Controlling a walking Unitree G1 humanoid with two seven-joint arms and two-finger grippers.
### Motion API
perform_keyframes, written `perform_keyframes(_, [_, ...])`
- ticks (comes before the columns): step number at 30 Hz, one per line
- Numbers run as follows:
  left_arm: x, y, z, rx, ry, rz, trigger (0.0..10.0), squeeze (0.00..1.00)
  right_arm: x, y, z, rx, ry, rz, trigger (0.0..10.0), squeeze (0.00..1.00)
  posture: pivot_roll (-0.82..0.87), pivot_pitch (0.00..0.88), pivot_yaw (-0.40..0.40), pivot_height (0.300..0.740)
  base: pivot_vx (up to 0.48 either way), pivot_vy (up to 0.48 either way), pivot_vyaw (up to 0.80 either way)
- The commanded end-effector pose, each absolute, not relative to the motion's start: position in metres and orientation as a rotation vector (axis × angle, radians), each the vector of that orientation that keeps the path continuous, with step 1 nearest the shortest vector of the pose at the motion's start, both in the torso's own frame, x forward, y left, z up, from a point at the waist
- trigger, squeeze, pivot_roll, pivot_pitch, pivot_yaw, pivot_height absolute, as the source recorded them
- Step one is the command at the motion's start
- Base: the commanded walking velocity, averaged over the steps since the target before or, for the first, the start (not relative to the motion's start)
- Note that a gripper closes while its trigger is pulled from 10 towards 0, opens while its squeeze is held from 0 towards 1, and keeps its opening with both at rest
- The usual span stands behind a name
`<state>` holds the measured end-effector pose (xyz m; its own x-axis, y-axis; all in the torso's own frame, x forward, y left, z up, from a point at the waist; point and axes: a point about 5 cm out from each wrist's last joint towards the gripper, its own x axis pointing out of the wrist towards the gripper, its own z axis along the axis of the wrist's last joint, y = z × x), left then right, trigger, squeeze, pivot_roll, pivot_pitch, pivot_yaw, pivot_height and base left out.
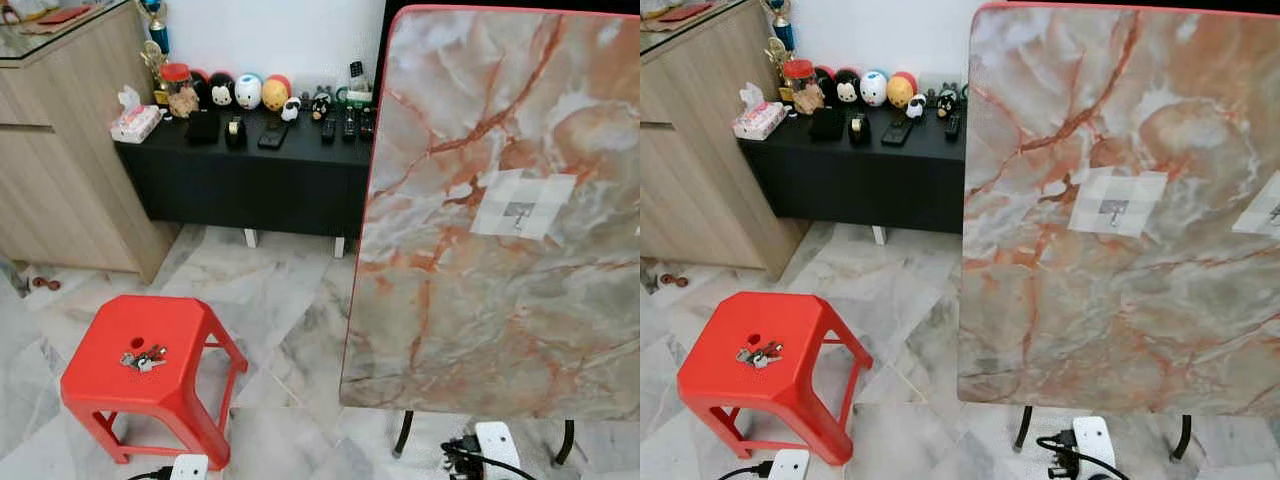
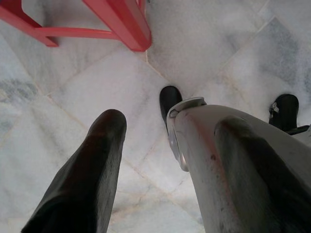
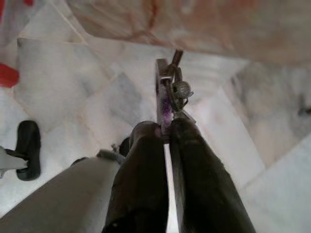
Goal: Hang keys on a hook
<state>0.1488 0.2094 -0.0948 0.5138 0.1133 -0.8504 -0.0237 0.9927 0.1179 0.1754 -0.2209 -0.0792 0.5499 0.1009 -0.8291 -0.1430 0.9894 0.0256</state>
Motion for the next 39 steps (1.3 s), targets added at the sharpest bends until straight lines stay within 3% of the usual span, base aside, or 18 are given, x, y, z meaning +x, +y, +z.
perform_keyframes(1, [0.146, 0.211, -0.096, 0.102, 1.045, 0.076, 10.0, 0.00, 0.204, -0.229, -0.061, -0.103, 0.914, 0.232, 10.0, 0.00, -0.14, 0.045, -0.049, 0.740, 0.000, 0.000, 0.00])
perform_keyframes(4, [0.147, 0.212, -0.095, 0.104, 1.045, 0.073, 10.0, 0.00, 0.252, -0.233, -0.021, -0.075, 0.762, 0.318, 10.0, 0.00, -0.14, 0.046, -0.047, 0.740, 0.000, 0.000, 0.00])
perform_keyframes(11, [0.148, 0.212, -0.095, 0.103, 1.040, 0.069, 10.0, 0.00, 0.271, -0.238, 0.007, -0.059, 0.677, 0.448, 10.0, 0.00, -0.14, 0.052, -0.047, 0.740, 0.000, 0.000, 0.00])
perform_keyframes(18, [0.149, 0.212, -0.094, 0.102, 1.037, 0.069, 10.0, 0.00, 0.270, -0.236, 0.021, -0.050, 0.675, 0.654, 10.0, 0.00, -0.14, 0.059, -0.046, 0.740, 0.000, 0.000, 0.00])
perform_keyframes(28, [0.149, 0.211, -0.095, 0.101, 1.035, 0.057, 10.0, 0.00, 0.267, -0.257, 0.065, -0.125, 0.620, 0.899, 10.0, 0.00, -0.14, 0.061, -0.051, 0.740, 0.000, 0.000, 0.00])
perform_keyframes(39, [0.149, 0.209, -0.095, 0.100, 1.037, 0.048, 10.0, 0.00, 0.272, -0.280, 0.121, -0.211, 0.517, 1.006, 10.0, 0.00, -0.15, 0.050, -0.052, 0.740, 0.000, 0.000, 0.00])
